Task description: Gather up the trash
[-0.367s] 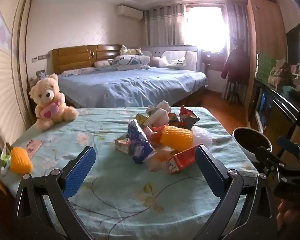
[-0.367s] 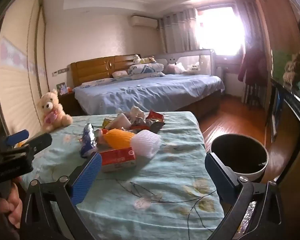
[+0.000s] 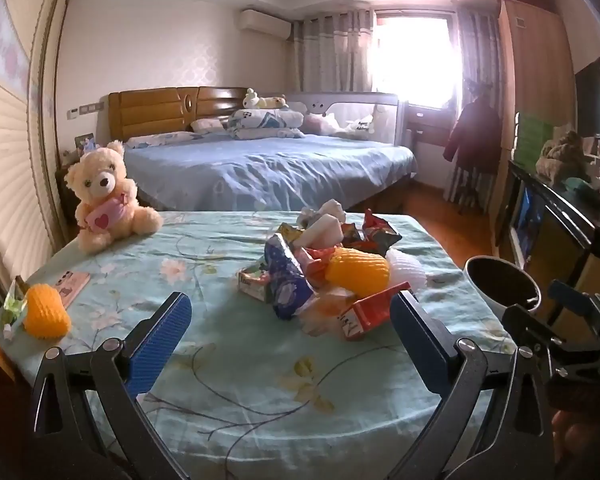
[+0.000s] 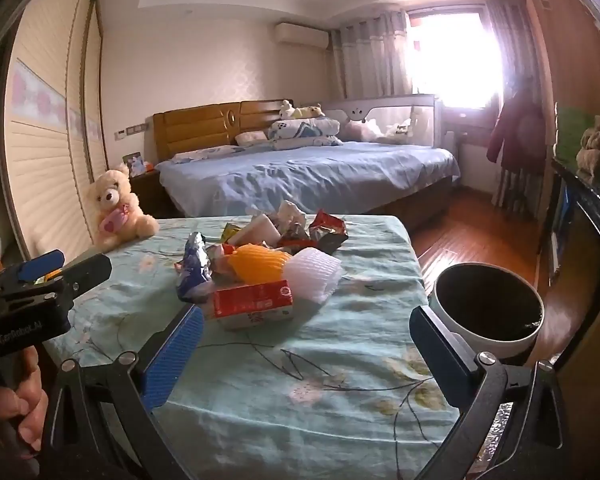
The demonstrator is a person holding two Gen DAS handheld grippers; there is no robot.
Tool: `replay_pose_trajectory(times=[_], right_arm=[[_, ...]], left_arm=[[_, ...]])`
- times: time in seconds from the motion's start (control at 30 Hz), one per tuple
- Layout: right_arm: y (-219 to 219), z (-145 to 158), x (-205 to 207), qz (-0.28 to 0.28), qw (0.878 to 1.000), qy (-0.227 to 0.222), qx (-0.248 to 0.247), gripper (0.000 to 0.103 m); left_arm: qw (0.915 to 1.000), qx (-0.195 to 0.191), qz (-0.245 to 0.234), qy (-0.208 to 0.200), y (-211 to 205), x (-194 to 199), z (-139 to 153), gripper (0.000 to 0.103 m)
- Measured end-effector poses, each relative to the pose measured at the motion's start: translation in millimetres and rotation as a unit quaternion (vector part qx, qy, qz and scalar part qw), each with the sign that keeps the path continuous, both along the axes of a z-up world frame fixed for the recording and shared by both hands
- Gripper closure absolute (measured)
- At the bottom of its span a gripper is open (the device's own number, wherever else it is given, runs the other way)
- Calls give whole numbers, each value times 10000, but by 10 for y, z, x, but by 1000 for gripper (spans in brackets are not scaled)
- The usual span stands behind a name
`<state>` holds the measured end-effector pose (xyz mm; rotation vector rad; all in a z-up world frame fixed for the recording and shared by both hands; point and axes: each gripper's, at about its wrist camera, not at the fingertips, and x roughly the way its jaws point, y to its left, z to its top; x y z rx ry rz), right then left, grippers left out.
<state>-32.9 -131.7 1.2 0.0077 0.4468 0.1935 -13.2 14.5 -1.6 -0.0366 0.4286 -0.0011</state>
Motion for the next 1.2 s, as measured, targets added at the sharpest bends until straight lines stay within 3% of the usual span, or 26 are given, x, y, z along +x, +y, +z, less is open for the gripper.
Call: replay_pose_trajectory(times=[0.3, 1.2], right_arm=[[-310, -49, 119, -75, 9998, 87, 185, 0], [-298, -118, 136, 2, 9993, 244, 300, 0]], left_arm=[[10000, -16, 13, 16, 31, -31, -3, 1], [10000, -30, 40, 82, 71, -58, -24, 1]])
